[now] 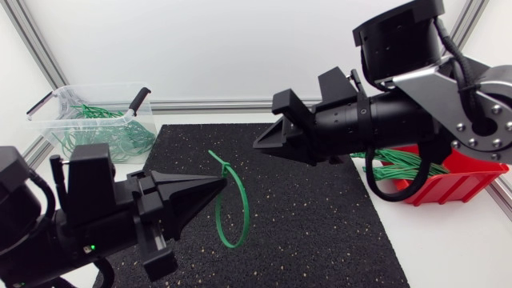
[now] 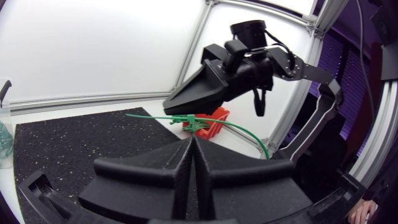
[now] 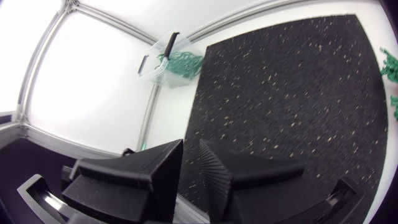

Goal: Take a green cable tie from the red box, thread the tail through the head to close it, then place it in the transparent bin on the left.

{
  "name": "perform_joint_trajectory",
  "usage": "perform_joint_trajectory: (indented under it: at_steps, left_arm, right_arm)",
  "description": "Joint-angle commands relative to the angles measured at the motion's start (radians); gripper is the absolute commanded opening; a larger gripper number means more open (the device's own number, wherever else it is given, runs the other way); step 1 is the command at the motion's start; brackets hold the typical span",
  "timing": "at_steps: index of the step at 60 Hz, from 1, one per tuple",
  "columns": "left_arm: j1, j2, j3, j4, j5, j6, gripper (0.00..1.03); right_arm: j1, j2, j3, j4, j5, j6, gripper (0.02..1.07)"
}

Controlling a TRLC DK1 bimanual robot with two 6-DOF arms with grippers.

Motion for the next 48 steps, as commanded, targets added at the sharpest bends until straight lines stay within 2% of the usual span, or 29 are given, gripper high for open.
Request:
perform_joint_trajectory:
  at_steps: [1,5,7,12,17,19,23,27,32,40,48]
  left_arm:
    - [0.079,0.028,0.028,-0.019,-0.012,0.056,0.04]
    - [0.150,0.052,0.038,-0.050,-0.027,0.097,0.04]
    - [0.185,0.059,0.044,-0.058,-0.047,0.112,0.04]
    - [0.265,0.075,0.055,-0.070,-0.093,0.177,0.04]
    - [0.349,0.091,0.080,-0.065,-0.130,0.237,0.04]
    - [0.400,0.109,0.098,-0.067,-0.141,0.260,0.04]
    - [0.512,0.146,0.139,-0.068,-0.145,0.293,0.04]
    - [0.592,0.181,0.189,-0.078,-0.145,0.313,0.04]
    - [0.730,0.243,0.238,-0.013,-0.145,0.350,0.04]
    - [0.862,0.368,0.342,0.062,-0.168,0.370,0.04]
    - [0.937,0.511,0.505,0.039,-0.207,0.370,0.04]
  right_arm:
    - [0.000,0.037,-0.053,0.023,0.089,-0.164,0.48]
    - [-0.023,0.063,-0.063,0.033,0.133,-0.229,0.57]
    - [-0.031,0.075,-0.073,0.045,0.185,-0.273,0.63]
    - [-0.043,0.083,-0.104,0.094,0.271,-0.342,0.66]
    - [-0.049,0.094,-0.127,0.112,0.351,-0.419,0.91]
    - [-0.049,0.092,-0.135,0.119,0.389,-0.448,0.97]
    - [-0.053,0.086,-0.155,0.140,0.446,-0.496,1.01]
    - [-0.068,0.080,-0.159,0.140,0.460,-0.519,1.02]
    - [-0.088,0.068,-0.165,0.142,0.478,-0.538,1.03]
    - [-0.106,0.020,-0.175,0.142,0.486,-0.558,1.03]
    - [-0.117,-0.035,-0.196,0.140,0.486,-0.566,1.03]
